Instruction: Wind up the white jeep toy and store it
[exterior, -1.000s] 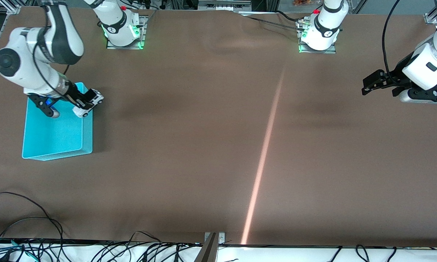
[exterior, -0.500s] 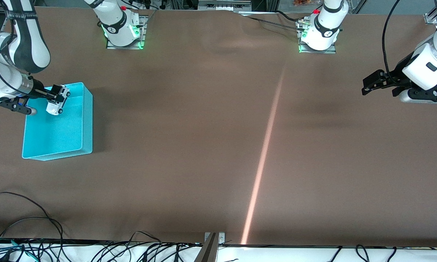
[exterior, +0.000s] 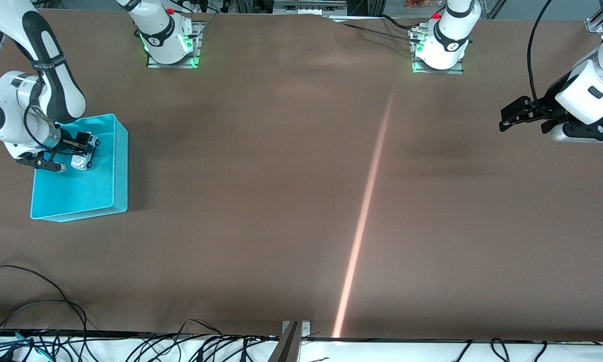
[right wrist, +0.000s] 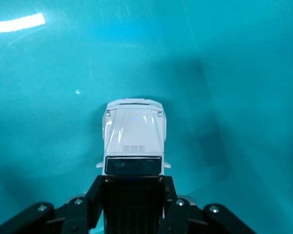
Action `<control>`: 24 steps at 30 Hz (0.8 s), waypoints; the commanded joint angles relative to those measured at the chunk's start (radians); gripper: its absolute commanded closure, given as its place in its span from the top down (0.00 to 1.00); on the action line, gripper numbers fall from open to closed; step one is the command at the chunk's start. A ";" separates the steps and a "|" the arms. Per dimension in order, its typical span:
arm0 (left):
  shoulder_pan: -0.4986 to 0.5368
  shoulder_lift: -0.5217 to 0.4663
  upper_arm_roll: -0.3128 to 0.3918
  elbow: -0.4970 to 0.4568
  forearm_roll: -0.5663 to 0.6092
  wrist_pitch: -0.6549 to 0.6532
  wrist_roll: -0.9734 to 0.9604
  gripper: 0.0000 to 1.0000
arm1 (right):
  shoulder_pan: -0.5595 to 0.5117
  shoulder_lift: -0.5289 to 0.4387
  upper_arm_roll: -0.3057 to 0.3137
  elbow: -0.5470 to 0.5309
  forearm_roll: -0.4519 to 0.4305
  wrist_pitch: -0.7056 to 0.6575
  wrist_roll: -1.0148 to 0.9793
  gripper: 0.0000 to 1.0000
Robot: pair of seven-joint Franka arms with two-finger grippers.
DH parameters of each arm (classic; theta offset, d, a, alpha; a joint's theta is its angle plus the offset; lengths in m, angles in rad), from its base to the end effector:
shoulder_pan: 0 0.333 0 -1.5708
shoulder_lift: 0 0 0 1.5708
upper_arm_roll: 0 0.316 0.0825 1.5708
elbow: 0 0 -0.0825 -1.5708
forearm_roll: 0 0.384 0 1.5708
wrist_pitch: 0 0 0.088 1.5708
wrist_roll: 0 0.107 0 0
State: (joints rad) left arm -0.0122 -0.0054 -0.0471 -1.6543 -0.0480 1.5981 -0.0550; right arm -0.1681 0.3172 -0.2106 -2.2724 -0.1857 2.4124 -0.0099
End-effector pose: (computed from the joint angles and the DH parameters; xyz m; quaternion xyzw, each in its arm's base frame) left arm 0.5513 -0.0378 0.5905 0.9994 -0.0009 -0.0267 0.0223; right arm 0.4792 -0.1950 0.2067 0.9866 -0.1063 -0.1022 0.0700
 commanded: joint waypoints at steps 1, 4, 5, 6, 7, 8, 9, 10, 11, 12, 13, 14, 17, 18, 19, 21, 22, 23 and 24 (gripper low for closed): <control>0.006 0.002 0.000 0.008 -0.016 0.003 0.012 1.00 | -0.017 0.034 0.002 0.024 -0.020 0.014 -0.002 0.00; 0.006 0.002 0.000 0.008 -0.016 0.003 0.012 1.00 | -0.024 0.043 0.002 0.024 -0.018 0.014 0.001 0.05; 0.006 0.002 0.000 0.008 -0.016 0.002 0.012 1.00 | -0.022 0.043 0.002 0.024 -0.017 0.013 0.002 0.16; 0.006 0.002 0.000 0.008 -0.016 0.002 0.012 1.00 | -0.022 0.043 0.002 0.024 -0.017 0.011 0.011 0.32; 0.006 0.002 0.000 0.008 -0.016 0.003 0.012 1.00 | -0.024 0.042 0.002 0.024 -0.017 0.010 0.020 0.49; 0.005 0.002 0.000 0.008 -0.016 0.003 0.012 1.00 | -0.022 0.042 0.002 0.024 -0.017 0.008 0.033 0.67; 0.005 0.002 0.000 0.008 -0.016 0.002 0.012 1.00 | -0.024 0.042 0.002 0.024 -0.018 0.008 0.039 0.77; 0.005 0.002 0.000 0.008 -0.016 0.003 0.012 1.00 | -0.022 0.042 0.002 0.024 -0.020 0.008 0.045 1.00; 0.005 0.002 0.000 0.008 -0.016 0.002 0.012 1.00 | -0.022 0.040 0.002 0.024 -0.020 0.007 0.047 1.00; 0.006 0.002 0.000 0.008 -0.016 0.002 0.012 1.00 | -0.022 0.037 0.002 0.024 -0.018 0.005 0.047 1.00; 0.005 0.002 0.000 0.008 -0.016 0.002 0.012 1.00 | -0.022 0.033 0.002 0.024 -0.020 0.004 0.045 1.00; 0.006 0.002 0.000 0.008 -0.015 0.003 0.012 1.00 | -0.022 0.030 0.002 0.024 -0.020 0.002 0.041 1.00; 0.005 0.002 0.000 0.008 -0.016 0.003 0.012 1.00 | -0.022 0.014 0.002 0.027 -0.020 -0.035 0.041 1.00; 0.006 0.002 0.000 0.008 -0.016 0.002 0.012 1.00 | -0.022 0.008 0.002 0.027 -0.020 -0.044 0.041 1.00; 0.006 0.002 0.000 0.008 -0.015 0.002 0.012 1.00 | -0.022 -0.004 0.002 0.027 -0.020 -0.055 0.041 1.00; 0.006 0.002 0.000 0.008 -0.016 0.003 0.012 1.00 | -0.021 -0.029 0.005 0.028 -0.020 -0.084 0.041 1.00; 0.006 0.002 0.000 0.008 -0.016 0.003 0.012 1.00 | -0.019 -0.038 0.008 0.031 -0.020 -0.101 0.044 1.00; 0.006 0.002 0.000 0.008 -0.016 0.002 0.012 1.00 | -0.019 -0.044 0.011 0.036 -0.020 -0.114 0.044 1.00; 0.006 0.002 0.000 0.008 -0.016 0.003 0.012 1.00 | -0.018 -0.050 0.013 0.043 -0.020 -0.130 0.044 1.00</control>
State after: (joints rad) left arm -0.0121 -0.0053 -0.0471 -1.6543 -0.0480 1.5981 -0.0550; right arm -0.1819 0.3246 -0.2113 -2.2493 -0.1857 2.3680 0.0142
